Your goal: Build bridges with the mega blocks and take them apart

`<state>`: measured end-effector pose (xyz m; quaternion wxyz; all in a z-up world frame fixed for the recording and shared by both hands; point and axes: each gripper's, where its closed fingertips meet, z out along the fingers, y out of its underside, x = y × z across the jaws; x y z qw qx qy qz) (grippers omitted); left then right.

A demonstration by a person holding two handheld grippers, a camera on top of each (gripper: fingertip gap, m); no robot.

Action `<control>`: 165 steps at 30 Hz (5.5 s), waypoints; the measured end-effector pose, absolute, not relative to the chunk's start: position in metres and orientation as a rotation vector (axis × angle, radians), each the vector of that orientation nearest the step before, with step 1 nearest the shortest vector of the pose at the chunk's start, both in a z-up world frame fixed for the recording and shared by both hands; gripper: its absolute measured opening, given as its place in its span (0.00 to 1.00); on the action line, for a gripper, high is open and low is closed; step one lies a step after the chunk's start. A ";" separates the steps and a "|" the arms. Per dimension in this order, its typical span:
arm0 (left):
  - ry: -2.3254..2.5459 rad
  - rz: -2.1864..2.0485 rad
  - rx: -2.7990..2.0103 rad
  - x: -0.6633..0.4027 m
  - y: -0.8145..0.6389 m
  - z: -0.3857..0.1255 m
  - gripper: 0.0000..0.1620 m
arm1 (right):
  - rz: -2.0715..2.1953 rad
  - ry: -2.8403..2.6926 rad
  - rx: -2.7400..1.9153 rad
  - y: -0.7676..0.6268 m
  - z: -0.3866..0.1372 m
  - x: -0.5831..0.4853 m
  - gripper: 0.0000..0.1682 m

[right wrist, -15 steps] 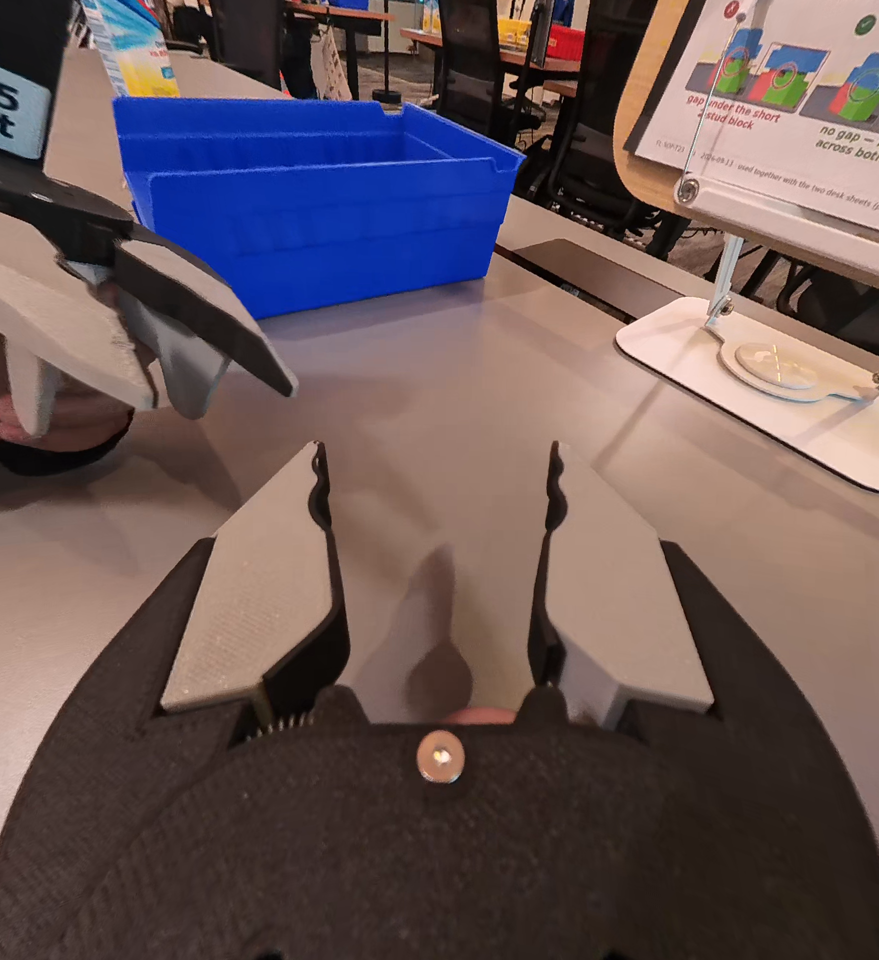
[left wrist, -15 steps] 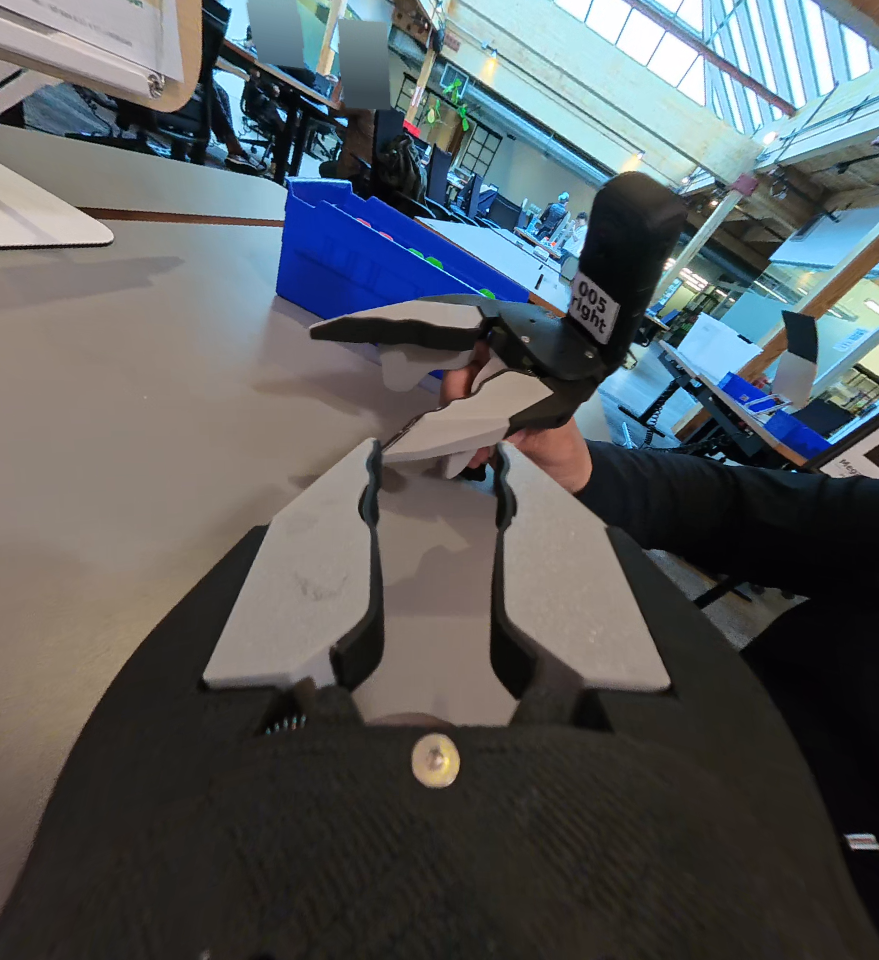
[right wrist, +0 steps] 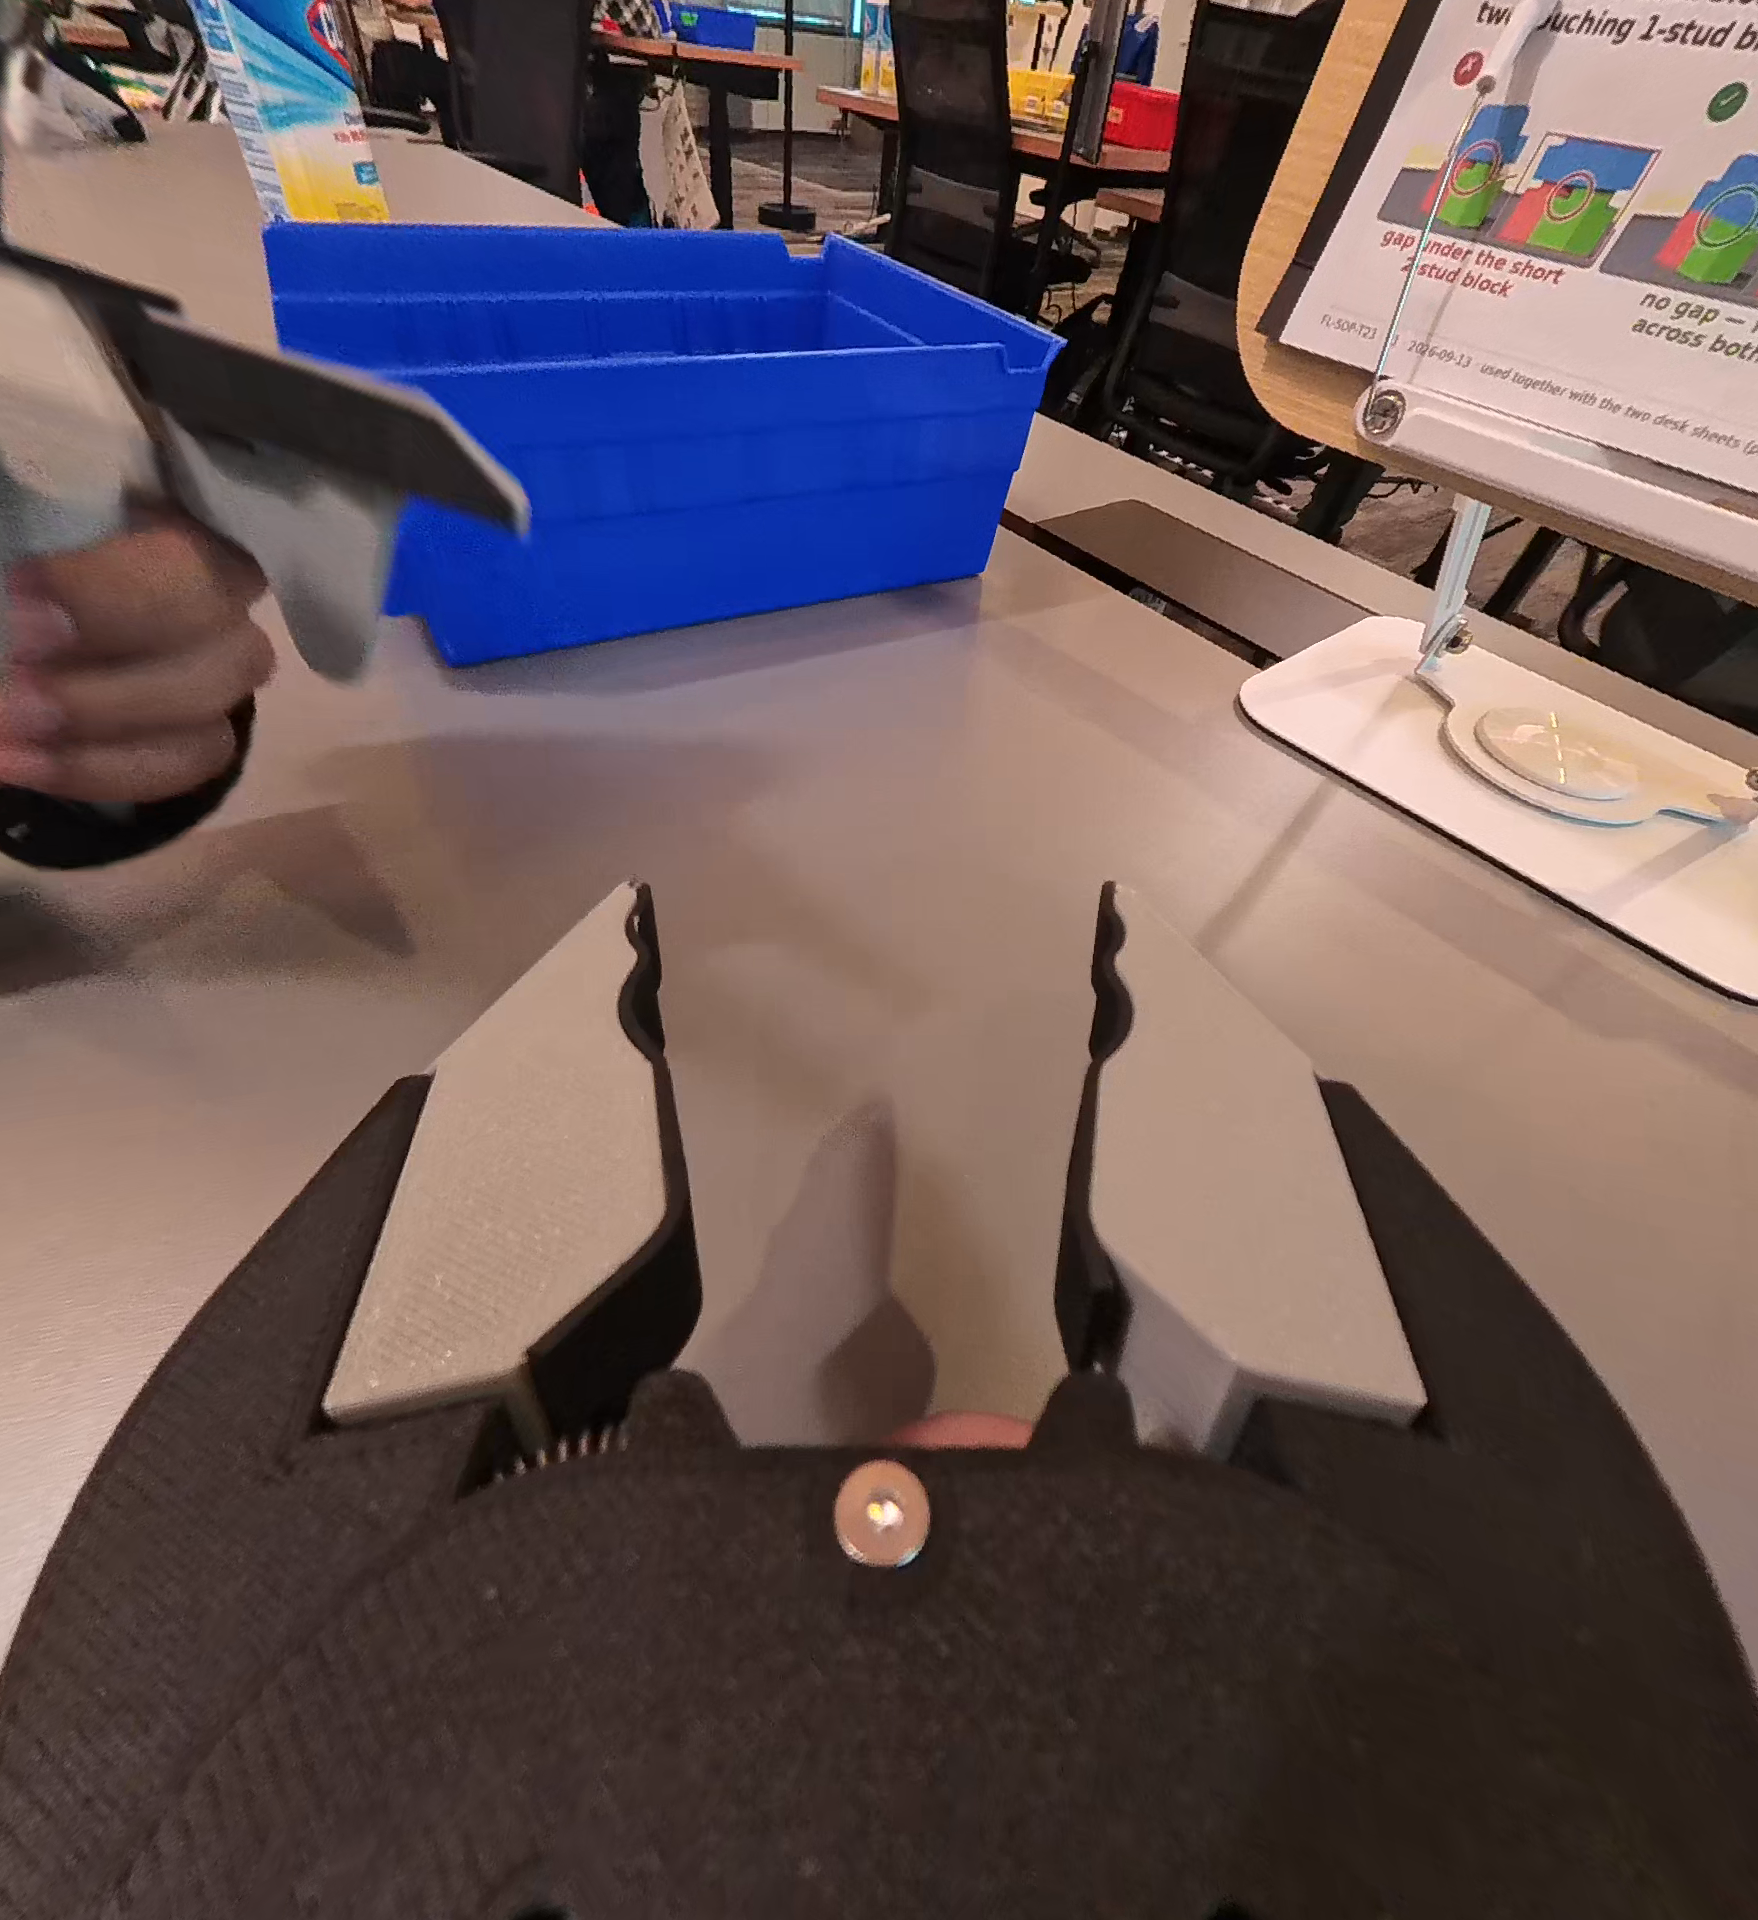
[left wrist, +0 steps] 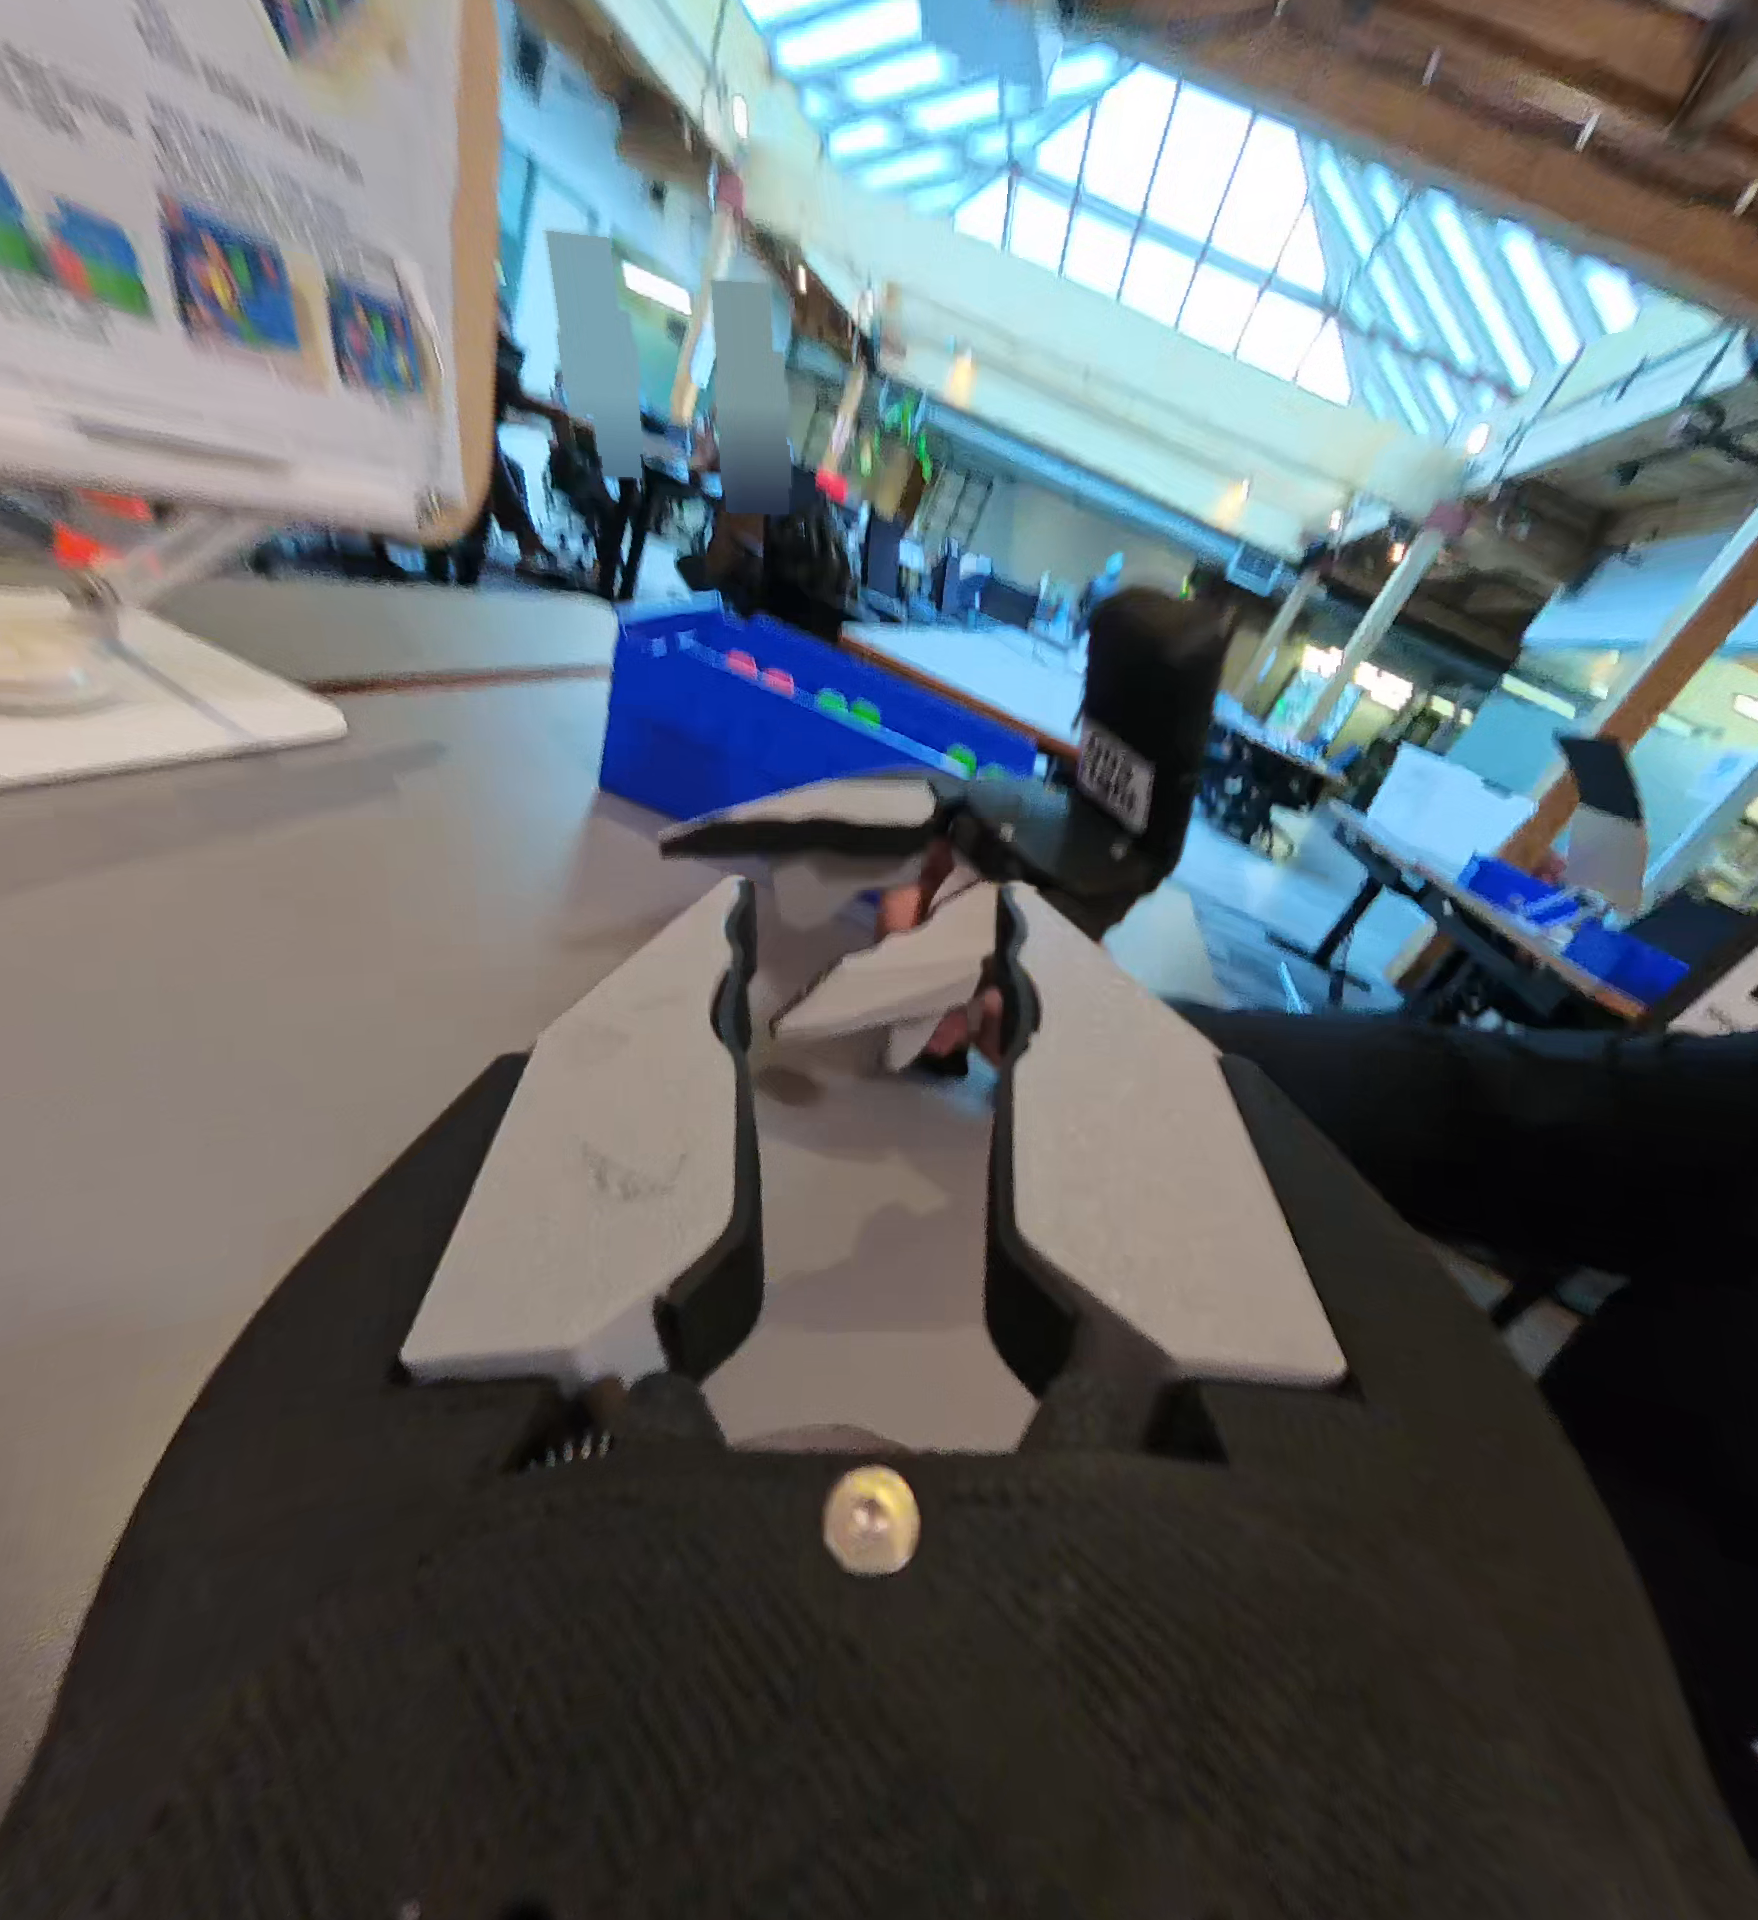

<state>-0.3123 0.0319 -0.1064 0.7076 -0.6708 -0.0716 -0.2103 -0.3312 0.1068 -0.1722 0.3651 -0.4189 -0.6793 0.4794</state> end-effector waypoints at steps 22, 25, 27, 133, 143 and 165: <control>-0.838 0.229 -2.393 -0.656 -0.071 -0.216 0.29 | 1.271 -1.753 -1.122 0.109 -0.179 -0.336 0.48; -0.807 0.356 -2.458 -0.673 -0.072 -0.221 0.27 | 1.292 -1.752 -1.148 0.112 -0.181 -0.338 0.48; -0.769 0.360 -2.585 -0.670 -0.077 -0.238 0.23 | 1.302 -1.757 -1.155 0.112 -0.182 -0.338 0.48; -0.979 0.996 -2.522 -0.687 -0.132 -0.230 0.24 | 1.131 -1.776 -1.180 0.146 -0.150 -0.315 0.26; -1.055 0.688 -2.552 -0.664 -0.117 -0.237 0.56 | 1.126 -1.781 -1.152 0.143 -0.148 -0.314 0.26; -0.991 0.490 -2.266 -0.646 -0.105 -0.180 0.22 | 1.203 -1.775 -1.213 0.145 -0.154 -0.319 0.25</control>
